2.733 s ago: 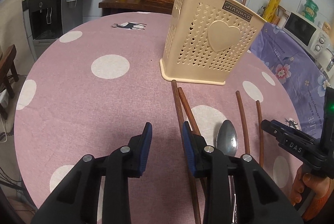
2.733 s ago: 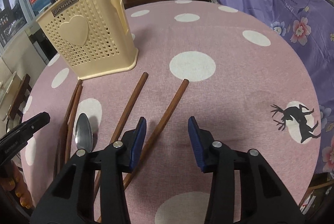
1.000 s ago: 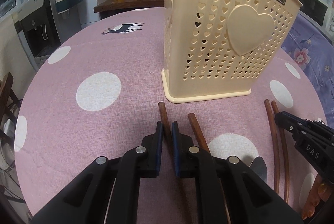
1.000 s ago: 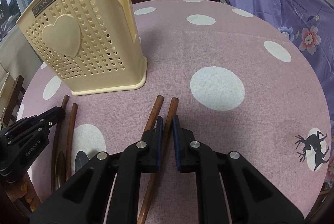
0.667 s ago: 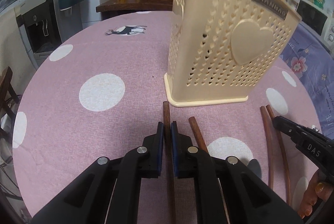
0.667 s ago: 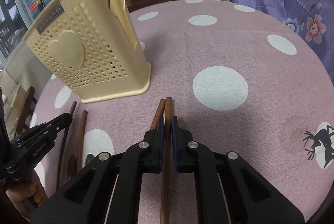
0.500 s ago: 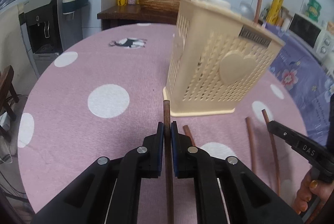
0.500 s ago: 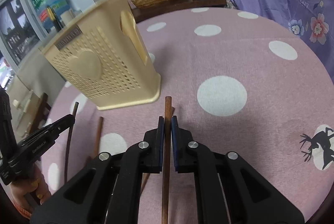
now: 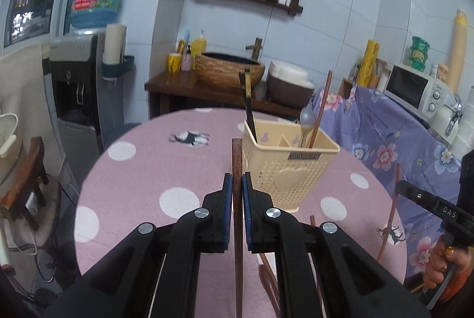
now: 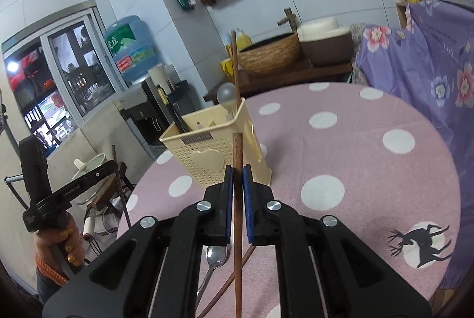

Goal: Organize utensils
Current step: 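Carry the brown chopstick over the holder with the left gripper while the right carries its chopstick there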

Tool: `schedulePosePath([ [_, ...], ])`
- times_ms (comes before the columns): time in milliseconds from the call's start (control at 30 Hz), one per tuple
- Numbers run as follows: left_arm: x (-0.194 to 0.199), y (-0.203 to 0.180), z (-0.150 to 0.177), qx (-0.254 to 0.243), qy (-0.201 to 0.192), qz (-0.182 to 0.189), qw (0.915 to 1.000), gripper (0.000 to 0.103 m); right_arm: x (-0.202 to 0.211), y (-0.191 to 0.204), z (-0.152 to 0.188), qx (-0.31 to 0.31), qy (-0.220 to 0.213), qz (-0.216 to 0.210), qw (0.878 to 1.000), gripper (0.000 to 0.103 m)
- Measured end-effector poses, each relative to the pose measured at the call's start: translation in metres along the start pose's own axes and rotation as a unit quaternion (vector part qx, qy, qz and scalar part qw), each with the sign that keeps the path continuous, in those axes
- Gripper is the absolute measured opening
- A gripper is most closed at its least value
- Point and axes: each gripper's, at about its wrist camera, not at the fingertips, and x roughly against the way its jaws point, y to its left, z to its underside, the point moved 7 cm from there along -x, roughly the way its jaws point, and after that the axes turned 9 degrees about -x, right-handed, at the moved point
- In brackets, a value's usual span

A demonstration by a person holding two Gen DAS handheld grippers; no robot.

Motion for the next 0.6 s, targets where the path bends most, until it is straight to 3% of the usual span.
schedulePosePath([
  [167,0.01,0.007,-0.012,0.006,-0.023,-0.007,0.9997,0.008,0.018,0.007,-0.011,0.014,-0.025,-0.006,1.0,0.007],
  [600,0.014,0.012,-0.019,0.006,-0.036,-0.013,0.9993,0.008,0.02,0.014,-0.016,0.019,-0.029,-0.009,0.999,0.007],
])
